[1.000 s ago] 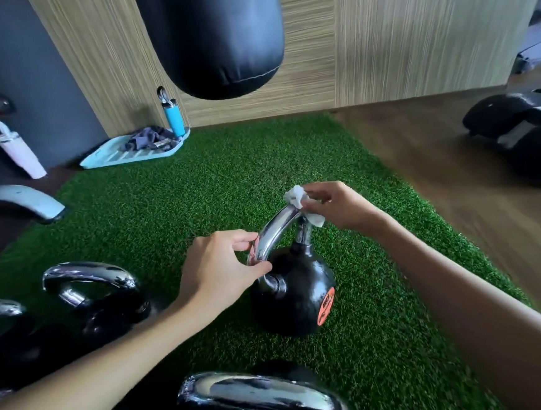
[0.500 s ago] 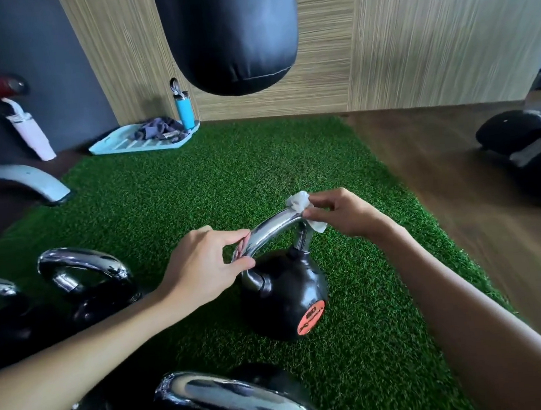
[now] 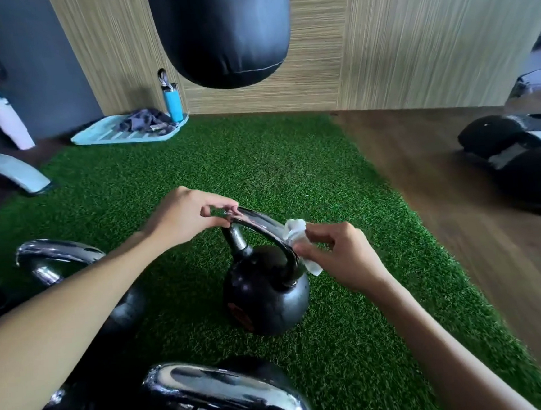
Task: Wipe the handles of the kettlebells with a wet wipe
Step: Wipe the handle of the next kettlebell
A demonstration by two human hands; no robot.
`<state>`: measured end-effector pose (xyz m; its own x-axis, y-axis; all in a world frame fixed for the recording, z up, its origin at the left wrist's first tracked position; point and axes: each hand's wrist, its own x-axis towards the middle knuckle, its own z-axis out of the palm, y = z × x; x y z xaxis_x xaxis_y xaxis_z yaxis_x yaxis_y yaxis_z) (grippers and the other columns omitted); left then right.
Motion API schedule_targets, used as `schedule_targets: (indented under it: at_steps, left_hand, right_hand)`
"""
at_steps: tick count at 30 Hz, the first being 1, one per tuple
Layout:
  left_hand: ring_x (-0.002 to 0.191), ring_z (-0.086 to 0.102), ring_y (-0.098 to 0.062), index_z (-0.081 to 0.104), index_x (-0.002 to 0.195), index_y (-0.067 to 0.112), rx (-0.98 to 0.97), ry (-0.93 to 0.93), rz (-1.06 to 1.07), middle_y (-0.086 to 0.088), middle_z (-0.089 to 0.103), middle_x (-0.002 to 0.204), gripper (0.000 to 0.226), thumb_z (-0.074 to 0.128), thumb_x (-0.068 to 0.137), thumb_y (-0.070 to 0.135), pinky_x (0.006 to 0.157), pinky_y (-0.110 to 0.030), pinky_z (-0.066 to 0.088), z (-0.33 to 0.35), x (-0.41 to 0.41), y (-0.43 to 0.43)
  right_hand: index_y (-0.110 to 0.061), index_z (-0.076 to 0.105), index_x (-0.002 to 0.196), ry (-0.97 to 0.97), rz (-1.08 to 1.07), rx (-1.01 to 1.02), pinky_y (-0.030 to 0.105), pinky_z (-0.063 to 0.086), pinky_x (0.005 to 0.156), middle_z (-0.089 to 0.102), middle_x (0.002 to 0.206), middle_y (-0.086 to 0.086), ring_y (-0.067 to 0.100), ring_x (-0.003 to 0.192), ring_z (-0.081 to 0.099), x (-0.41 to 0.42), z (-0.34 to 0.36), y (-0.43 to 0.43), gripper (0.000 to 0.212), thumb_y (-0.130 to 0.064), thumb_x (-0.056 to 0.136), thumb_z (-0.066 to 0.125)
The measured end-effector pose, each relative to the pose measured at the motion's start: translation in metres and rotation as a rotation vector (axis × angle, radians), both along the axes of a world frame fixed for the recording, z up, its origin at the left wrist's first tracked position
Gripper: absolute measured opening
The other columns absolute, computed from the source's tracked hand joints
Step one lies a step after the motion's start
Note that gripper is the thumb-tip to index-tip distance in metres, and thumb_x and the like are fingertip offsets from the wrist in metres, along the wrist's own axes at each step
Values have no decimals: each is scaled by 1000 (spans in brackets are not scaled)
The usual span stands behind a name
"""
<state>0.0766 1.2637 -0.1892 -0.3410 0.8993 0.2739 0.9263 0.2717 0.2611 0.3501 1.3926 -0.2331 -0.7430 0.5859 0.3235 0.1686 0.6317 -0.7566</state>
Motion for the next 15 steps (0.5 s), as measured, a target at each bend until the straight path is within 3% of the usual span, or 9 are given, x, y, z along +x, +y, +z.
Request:
schedule_targets:
  at_steps: [3, 5, 7, 10, 12, 15]
  left_hand:
    - [39, 39, 4, 68, 123, 43, -14, -24, 26, 14, 70, 82, 46, 82, 79, 38, 33, -12, 28, 6, 5, 5]
    - [36, 39, 1, 68, 121, 44, -11, -44, 53, 13, 71, 72, 46, 83, 77, 45, 34, -11, 24, 5, 13, 4]
    - [33, 39, -3, 73, 113, 43, 62, -96, 71, 12, 66, 53, 41, 83, 75, 54, 37, -15, 27, 1, 26, 3]
    - [32, 40, -3, 77, 109, 40, 123, -207, 156, 22, 74, 73, 43, 81, 72, 61, 35, -17, 34, -1, 45, 2]
    - [34, 43, 0, 75, 115, 36, 94, -299, 268, 23, 72, 80, 57, 80, 68, 67, 36, -14, 32, 1, 53, 2]
    - [62, 65, 4, 70, 124, 30, 39, -454, 358, 16, 75, 81, 74, 79, 63, 71, 46, -14, 40, 1, 58, 4]
  right_hand:
    - [-36, 74, 115, 9, -26, -19, 1, 46, 71, 75, 100, -24, -16, 85, 66, -3, 2, -7, 27, -36, 88, 75]
    - [-38, 75, 113, -12, -23, -61, 4, 41, 61, 76, 95, -21, -15, 71, 63, -2, 7, -4, 27, -39, 86, 77]
    - [-36, 78, 102, -6, 9, -184, 15, 40, 62, 76, 87, -17, -9, 62, 59, 1, 5, 3, 16, -37, 86, 77]
    - [-28, 78, 85, 0, 53, -300, 32, 43, 64, 75, 77, -8, 12, 64, 59, 6, -3, 8, 8, -35, 87, 76]
    - [-27, 76, 77, 10, 99, -368, 25, 46, 64, 71, 69, -8, 10, 60, 58, 7, -9, 8, 12, -30, 89, 75]
    - [-23, 75, 77, 30, 124, -448, 11, 45, 62, 72, 70, -10, -2, 60, 61, 9, -12, 8, 11, -24, 88, 75]
